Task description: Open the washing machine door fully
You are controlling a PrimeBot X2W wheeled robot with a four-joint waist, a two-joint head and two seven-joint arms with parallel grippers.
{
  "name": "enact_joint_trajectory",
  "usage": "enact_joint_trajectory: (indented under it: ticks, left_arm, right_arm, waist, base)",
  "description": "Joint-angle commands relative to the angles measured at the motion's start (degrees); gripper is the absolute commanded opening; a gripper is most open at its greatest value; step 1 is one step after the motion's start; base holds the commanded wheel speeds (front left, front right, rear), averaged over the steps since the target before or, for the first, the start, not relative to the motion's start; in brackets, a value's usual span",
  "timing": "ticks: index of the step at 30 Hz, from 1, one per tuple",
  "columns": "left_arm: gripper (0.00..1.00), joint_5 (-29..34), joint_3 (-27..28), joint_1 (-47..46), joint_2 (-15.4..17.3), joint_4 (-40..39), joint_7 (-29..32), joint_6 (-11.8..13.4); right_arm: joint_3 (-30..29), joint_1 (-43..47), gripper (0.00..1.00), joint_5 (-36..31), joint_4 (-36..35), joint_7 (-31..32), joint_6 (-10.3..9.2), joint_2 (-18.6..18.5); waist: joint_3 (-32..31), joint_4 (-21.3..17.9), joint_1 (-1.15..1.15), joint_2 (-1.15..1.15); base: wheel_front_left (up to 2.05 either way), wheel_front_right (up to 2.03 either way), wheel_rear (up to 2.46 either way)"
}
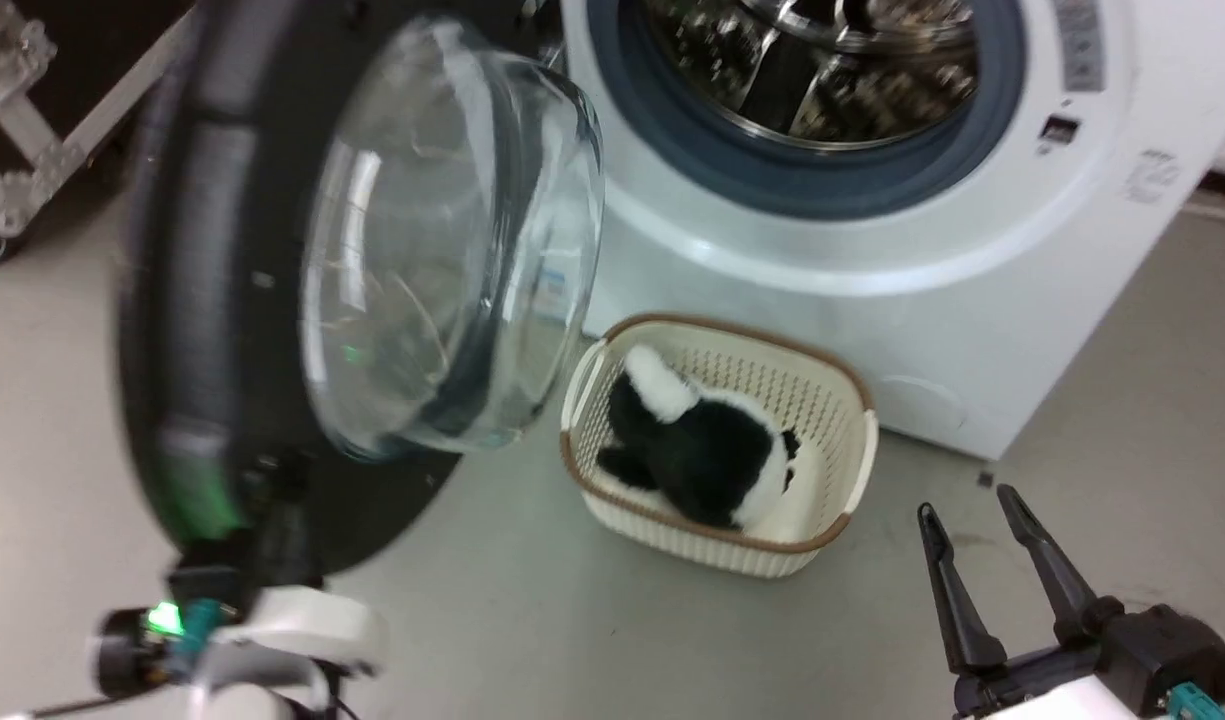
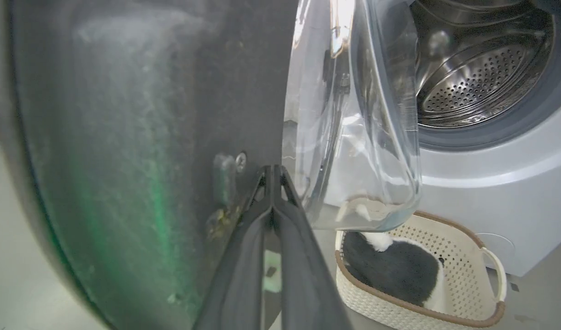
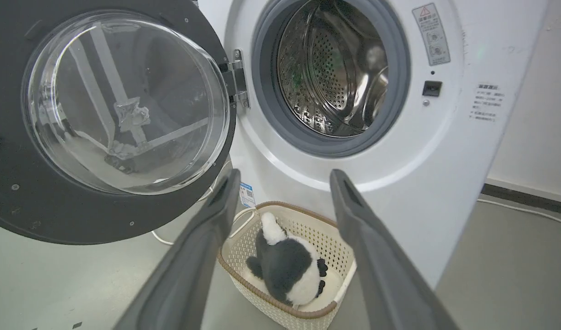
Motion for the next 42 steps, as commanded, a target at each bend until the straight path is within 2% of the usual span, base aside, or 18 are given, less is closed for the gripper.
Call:
enact_joint_trajectory:
  ticks: [1, 13, 18, 24, 29, 33, 38, 42]
  left_arm:
    - [0.0, -0.8, 1.8, -1.6, 1.2, 0.2, -0.3, 0.3]
    - [0.0, -6.5, 12.9, -10.2, 9.0, 7.4, -0.3, -0.4]
    - [0.0, -8.2, 17.0, -15.6, 12.1, 12.6, -0.3, -2.0]
    - [0.0, -7.4, 18.6, -17.5, 13.1, 15.2, -0.3, -2.7]
    - [0.0, -6.0, 19.6, -17.1, 11.3, 13.3, -0.3, -4.1]
    - [0.0, -3.2, 18.8, -15.1, 8.9, 8.3, -0.3, -5.3]
    - [0.0, 1.5, 14.9, -11.3, 4.7, -0.8, -0.3, -7.3]
    - [0.0, 4.5, 11.5, -7.8, 0.9, -7.2, -0.3, -7.6]
  right_arm:
    - [0.2, -1.3, 1.0, -0.2, -0.3, -0.3, -0.04, -1.0]
    - [0.3, -3.8, 1.0, -0.2, -1.3, -0.3, -0.04, -5.0]
    - [-0.8, -4.6, 1.0, 0.2, -1.8, -0.2, -0.04, -6.8]
    - [-0.8, -4.8, 1.0, 0.1, -1.9, -0.2, -0.04, -6.9]
    - [-0.8, -5.0, 1.0, 0.0, -1.1, -0.2, -0.04, -6.5]
    - [-1.3, -5.0, 1.0, -0.2, -0.3, -0.2, -0.04, -5.5]
    - [-4.4, -5.1, 1.0, -0.7, -0.6, -0.2, -0.04, -2.9]
    - [-6.6, -4.9, 1.0, -1.9, -1.2, -0.2, -0.04, -1.2]
  waist:
    - [3.0, 1.6, 0.0, 0.0]
    - [11.4, 0.2, 0.0, 0.0]
    - [14.0, -0.5, 0.0, 0.0]
    - [14.3, -0.8, 0.0, 0.0]
    - [12.9, -1.2, 0.0, 0.0]
    - [10.4, -1.7, 0.0, 0.0]
    - [6.2, -3.1, 0.0, 0.0]
    - [2.6, -5.2, 0.0, 0.0]
  base:
    - [0.0, 0.0, 0.0]
    - [0.0, 0.0, 0.0]
    - [0.0, 0.0, 0.0]
    - [0.0, 0.0, 0.0]
    - [0.0, 0.0, 0.0]
    - [0.0, 0.0, 0.0]
    - [0.0, 0.0, 0.0]
    - [0.0, 0.0, 0.0]
